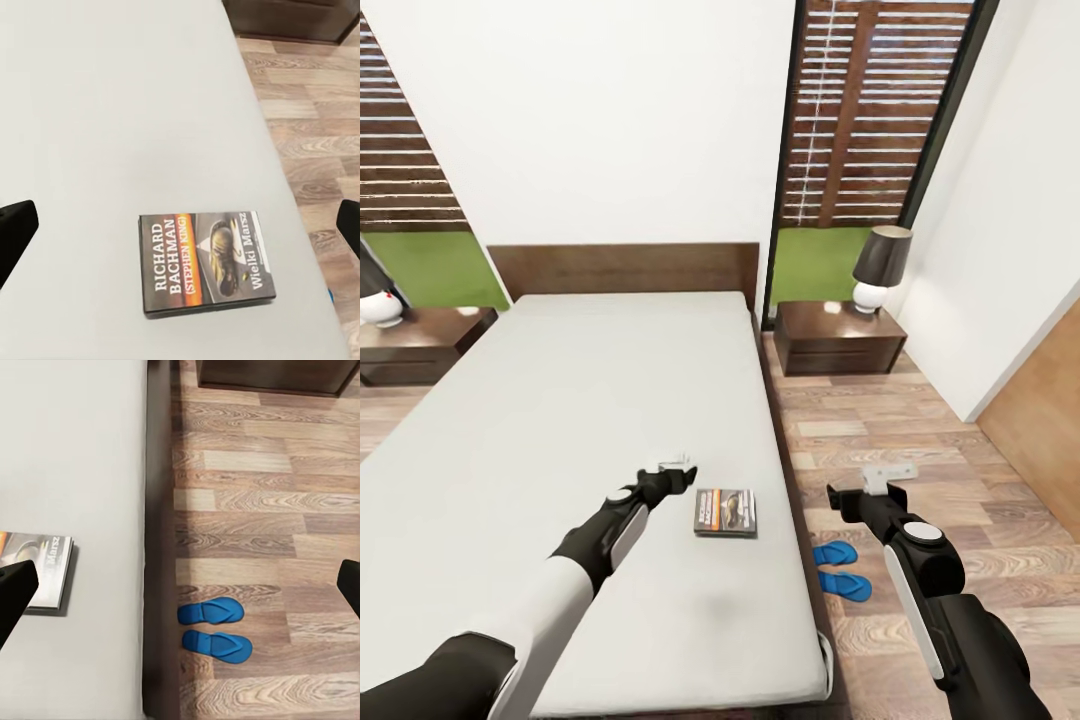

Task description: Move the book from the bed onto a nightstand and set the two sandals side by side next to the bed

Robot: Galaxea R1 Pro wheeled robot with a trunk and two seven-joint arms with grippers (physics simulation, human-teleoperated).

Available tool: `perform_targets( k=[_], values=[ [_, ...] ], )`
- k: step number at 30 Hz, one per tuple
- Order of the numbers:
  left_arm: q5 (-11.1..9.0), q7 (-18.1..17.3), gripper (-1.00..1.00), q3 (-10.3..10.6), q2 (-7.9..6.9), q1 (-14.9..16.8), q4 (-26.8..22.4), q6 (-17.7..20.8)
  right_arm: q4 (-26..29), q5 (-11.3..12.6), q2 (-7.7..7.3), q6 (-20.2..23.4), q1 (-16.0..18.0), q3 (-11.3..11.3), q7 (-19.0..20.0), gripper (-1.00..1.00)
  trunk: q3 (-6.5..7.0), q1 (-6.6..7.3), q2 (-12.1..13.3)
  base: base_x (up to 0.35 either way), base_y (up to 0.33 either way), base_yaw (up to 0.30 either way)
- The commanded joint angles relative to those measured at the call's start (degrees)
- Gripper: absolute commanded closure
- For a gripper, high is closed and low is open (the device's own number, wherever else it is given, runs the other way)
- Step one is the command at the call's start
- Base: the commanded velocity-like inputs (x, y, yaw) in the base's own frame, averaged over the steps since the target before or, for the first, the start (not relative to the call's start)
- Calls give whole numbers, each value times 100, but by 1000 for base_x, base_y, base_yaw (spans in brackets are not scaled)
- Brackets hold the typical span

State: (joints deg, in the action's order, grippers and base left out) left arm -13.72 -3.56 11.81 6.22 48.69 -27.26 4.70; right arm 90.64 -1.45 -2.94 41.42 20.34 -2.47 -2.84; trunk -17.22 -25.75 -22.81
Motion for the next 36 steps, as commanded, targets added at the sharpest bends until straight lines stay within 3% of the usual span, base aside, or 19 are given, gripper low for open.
perform_targets(
  k=[1,16,20,21,26,29,36],
  values=[
    [-106,43,-100,20,0,4,-40,26,6,-13,-6,34,5,-15,-29,-100,-20,-3,-11,0,0,0],
    [-376,218,-100,36,9,-23,-607,43,6,-13,-5,30,5,-16,-32,-100,-161,-3,-11,0,0,0],
    [-980,250,-100,18,-8,-37,-665,35,7,-13,-5,26,5,-16,-32,-100,-198,-3,-11,0,0,0],
    [-980,250,-100,18,-8,-37,-665,35,7,-13,-5,26,5,-16,-32,-100,-207,-3,-11,0,0,0],
    [-1767,290,-100,18,-32,-42,-663,-48,7,-13,-5,25,5,-16,-32,-100,-254,-3,-11,0,0,0],
    [-1925,281,-100,19,-40,-41,-660,-70,7,-13,-5,23,5,-11,-32,-100,-282,-3,-11,0,0,0],
    [-1925,281,-100,19,-40,-41,-660,-70,7,-13,-5,23,5,-11,-32,-100,-348,-3,-11,0,0,0]
  ],
)
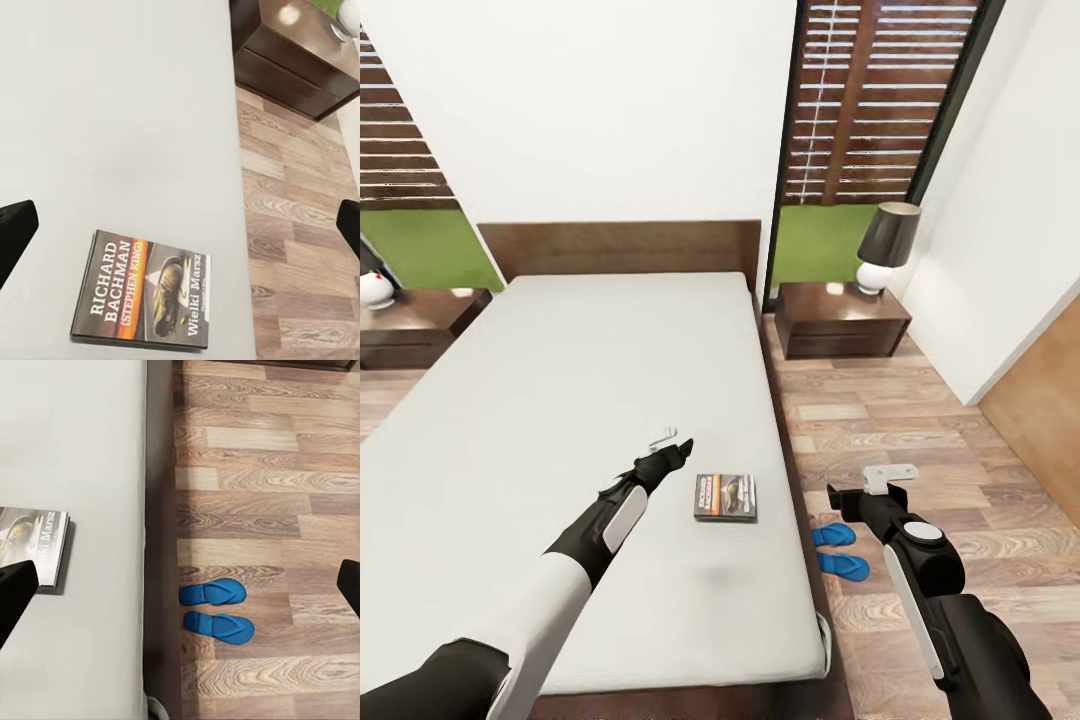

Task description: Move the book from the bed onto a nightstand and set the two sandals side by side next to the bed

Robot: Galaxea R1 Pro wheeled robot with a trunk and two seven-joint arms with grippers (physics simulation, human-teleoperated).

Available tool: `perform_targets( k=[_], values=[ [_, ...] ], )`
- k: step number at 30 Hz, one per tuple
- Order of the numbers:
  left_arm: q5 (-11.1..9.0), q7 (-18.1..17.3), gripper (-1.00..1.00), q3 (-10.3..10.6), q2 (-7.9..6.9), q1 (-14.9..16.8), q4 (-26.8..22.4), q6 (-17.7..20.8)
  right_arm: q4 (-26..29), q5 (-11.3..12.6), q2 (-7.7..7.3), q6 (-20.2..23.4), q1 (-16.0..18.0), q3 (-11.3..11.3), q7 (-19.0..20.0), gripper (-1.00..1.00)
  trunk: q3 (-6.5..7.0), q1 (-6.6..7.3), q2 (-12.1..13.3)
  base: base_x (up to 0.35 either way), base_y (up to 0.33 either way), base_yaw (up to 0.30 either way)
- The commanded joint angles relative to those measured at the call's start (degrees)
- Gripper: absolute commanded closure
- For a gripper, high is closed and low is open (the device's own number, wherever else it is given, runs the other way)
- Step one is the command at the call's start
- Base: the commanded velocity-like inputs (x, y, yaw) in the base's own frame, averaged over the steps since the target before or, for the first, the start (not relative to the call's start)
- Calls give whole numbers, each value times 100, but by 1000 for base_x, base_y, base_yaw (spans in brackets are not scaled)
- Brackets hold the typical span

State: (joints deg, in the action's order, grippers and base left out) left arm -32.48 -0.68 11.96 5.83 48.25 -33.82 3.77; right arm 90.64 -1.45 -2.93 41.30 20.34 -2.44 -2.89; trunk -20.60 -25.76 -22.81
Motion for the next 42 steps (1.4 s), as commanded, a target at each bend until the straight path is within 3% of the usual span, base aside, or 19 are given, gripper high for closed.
perform_targets(
  k=[1,12,27,42],
  values=[
    [-82,-13,-100,7,-3,5,-4,17,6,-13,-6,33,5,-13,-28,-100,-19,-3,-11,0,0,0],
    [-114,-43,-100,12,-10,3,-18,-88,6,-13,-6,29,5,-9,-28,-100,-122,-3,-11,0,0,0],
    [-139,-681,-100,16,-20,5,223,-186,6,-13,-6,-5,5,-3,-28,-100,-263,-3,-11,0,0,0],
    [-133,-1299,-100,35,-20,9,419,46,6,-13,-6,-14,5,-2,-28,-100,-404,-3,-11,0,0,0]
  ],
)
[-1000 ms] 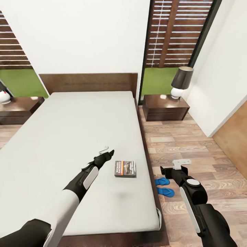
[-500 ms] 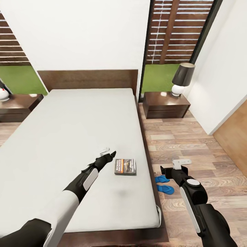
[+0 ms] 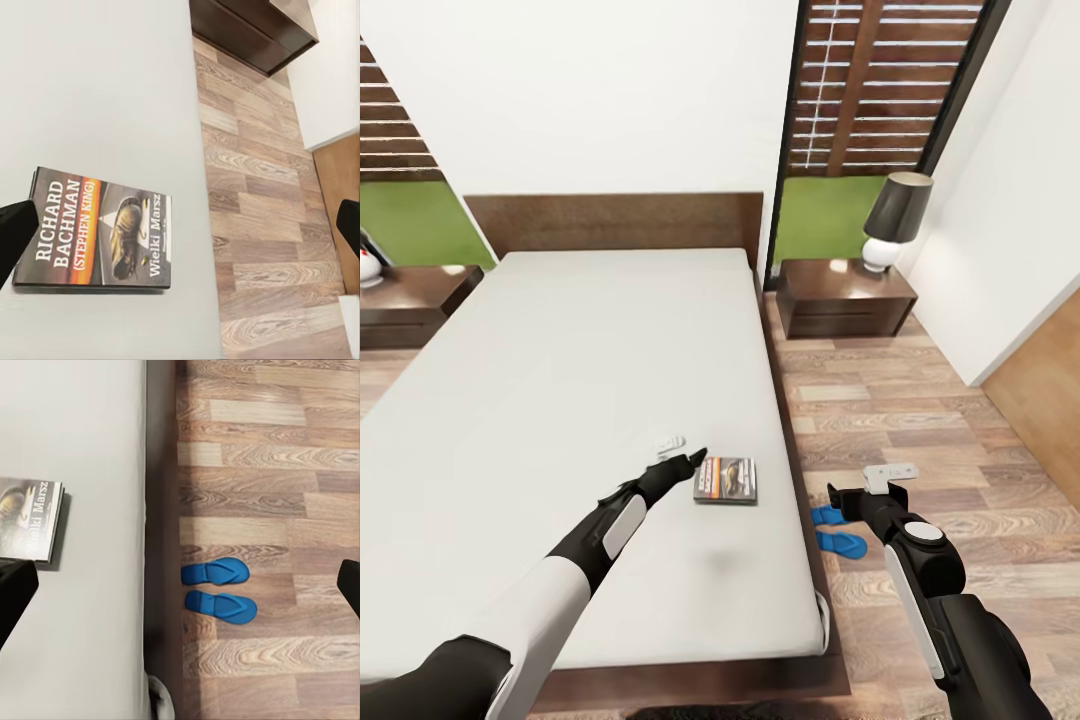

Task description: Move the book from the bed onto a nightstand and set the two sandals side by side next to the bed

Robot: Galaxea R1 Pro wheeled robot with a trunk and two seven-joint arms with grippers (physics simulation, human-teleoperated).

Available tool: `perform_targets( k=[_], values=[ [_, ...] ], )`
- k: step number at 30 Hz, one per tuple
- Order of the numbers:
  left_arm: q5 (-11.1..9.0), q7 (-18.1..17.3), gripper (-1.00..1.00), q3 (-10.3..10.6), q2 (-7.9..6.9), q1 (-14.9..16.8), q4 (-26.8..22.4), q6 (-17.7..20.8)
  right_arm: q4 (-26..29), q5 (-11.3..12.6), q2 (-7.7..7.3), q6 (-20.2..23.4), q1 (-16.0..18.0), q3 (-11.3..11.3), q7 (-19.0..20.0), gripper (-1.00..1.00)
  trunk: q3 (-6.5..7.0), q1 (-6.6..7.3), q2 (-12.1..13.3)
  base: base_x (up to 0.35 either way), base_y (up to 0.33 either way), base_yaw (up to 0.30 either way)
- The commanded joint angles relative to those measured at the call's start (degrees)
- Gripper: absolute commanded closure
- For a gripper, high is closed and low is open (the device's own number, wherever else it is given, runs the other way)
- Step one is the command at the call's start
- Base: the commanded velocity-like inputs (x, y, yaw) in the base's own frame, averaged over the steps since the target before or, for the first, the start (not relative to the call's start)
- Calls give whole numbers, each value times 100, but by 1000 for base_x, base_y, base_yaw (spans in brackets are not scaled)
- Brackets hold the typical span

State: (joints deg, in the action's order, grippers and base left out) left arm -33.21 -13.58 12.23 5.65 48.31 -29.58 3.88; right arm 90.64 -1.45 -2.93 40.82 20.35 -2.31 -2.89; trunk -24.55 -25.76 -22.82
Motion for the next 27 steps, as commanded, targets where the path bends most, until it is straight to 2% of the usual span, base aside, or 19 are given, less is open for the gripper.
perform_targets(
  k=[1,15,27],
  values=[
    [-63,-33,-100,5,-2,3,0,48,6,-13,-6,34,4,-17,-28,-100,-18,-3,-10,0,0,0],
    [-102,-100,-100,-27,5,9,-26,297,7,-13,-6,28,4,-22,-28,-100,-150,-3,-10,0,0,0],
    [-257,-74,-100,-99,4,16,-48,445,6,-13,-6,27,4,-19,-28,-100,-262,-3,-10,0,0,0]
  ],
)
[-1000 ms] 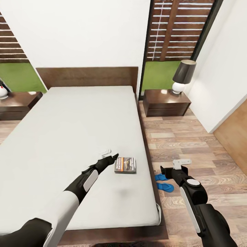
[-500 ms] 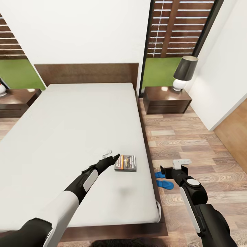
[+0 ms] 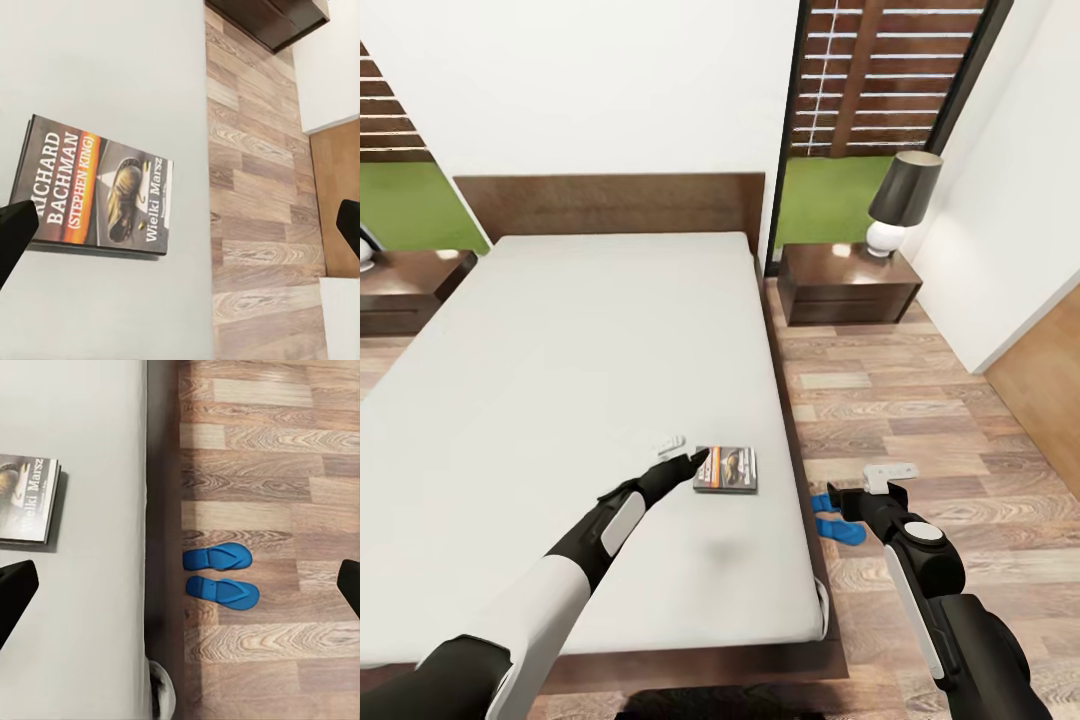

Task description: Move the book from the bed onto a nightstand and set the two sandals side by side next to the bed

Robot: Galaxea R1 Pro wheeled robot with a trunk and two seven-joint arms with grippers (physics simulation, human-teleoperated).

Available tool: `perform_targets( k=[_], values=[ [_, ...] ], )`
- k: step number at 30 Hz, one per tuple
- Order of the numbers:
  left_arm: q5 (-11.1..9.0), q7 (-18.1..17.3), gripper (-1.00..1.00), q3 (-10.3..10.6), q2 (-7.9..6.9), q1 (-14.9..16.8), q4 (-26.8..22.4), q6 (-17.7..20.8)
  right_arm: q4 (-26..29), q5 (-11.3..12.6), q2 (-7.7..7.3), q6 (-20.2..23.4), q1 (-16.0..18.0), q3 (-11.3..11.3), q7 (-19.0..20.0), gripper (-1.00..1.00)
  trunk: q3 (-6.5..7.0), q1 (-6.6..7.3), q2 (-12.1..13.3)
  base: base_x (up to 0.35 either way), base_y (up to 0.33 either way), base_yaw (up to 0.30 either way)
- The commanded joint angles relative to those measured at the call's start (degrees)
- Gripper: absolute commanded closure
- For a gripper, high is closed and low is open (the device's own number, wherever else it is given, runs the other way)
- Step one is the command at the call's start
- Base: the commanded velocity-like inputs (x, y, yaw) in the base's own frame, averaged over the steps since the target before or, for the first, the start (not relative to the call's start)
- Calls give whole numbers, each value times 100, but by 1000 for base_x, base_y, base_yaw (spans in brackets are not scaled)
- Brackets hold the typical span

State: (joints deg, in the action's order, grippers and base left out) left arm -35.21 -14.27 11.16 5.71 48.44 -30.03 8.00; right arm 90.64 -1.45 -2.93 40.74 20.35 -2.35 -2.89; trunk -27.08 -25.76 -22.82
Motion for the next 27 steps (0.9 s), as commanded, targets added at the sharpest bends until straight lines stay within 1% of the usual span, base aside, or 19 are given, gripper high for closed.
perform_targets(
  k=[1,4,7,8,12,15,17,19,20,23,25,27],
  values=[
    [-57,-5,-100,8,-2,3,-4,33,8,-13,-6,32,4,-14,-28,-100,-18,-3,-10,0,0,0],
    [-78,-1,-100,-60,-1,5,4,26,8,-13,-6,28,4,-13,-28,-100,-46,-3,-10,0,0,1],
    [-89,1,-100,-239,0,7,13,16,11,-13,-6,23,4,-9,-25,-100,-74,-3,-10,0,0,22],
    [-89,1,-100,-239,0,7,13,16,11,-13,-6,23,4,-9,-25,-100,-83,-3,-10,0,0,32],
    [-89,-3,-100,-556,-5,7,22,10,14,-13,-6,18,4,10,-21,-100,-117,-3,-10,0,0,48],
    [-86,-4,-100,-692,-7,8,31,5,14,-13,-10,15,4,62,-20,-100,-130,-3,-10,0,0,31],
    [-83,-3,-100,-744,-4,8,35,3,15,-13,-12,16,6,138,-17,-100,-135,-3,-10,0,0,18],
    [-80,-1,-100,-776,-3,8,37,-1,15,-13,-13,15,8,265,-14,-100,-138,-3,-10,0,0,11],
    [-80,-1,-100,-776,-3,8,37,-1,15,-13,-13,15,8,265,-14,-100,-140,-3,-10,0,0,10],
    [-77,1,-100,-805,-1,8,39,-10,15,-13,-30,20,11,511,-12,-100,-143,-3,-10,0,0,7],
    [-76,2,-100,-816,-1,9,40,-19,15,-13,-79,24,11,677,-15,-100,-144,-3,-10,0,0,4],
    [-75,2,-100,-821,0,9,40,-25,15,-13,-165,26,12,821,-14,-100,-146,-3,-10,0,0,2]
  ],
)
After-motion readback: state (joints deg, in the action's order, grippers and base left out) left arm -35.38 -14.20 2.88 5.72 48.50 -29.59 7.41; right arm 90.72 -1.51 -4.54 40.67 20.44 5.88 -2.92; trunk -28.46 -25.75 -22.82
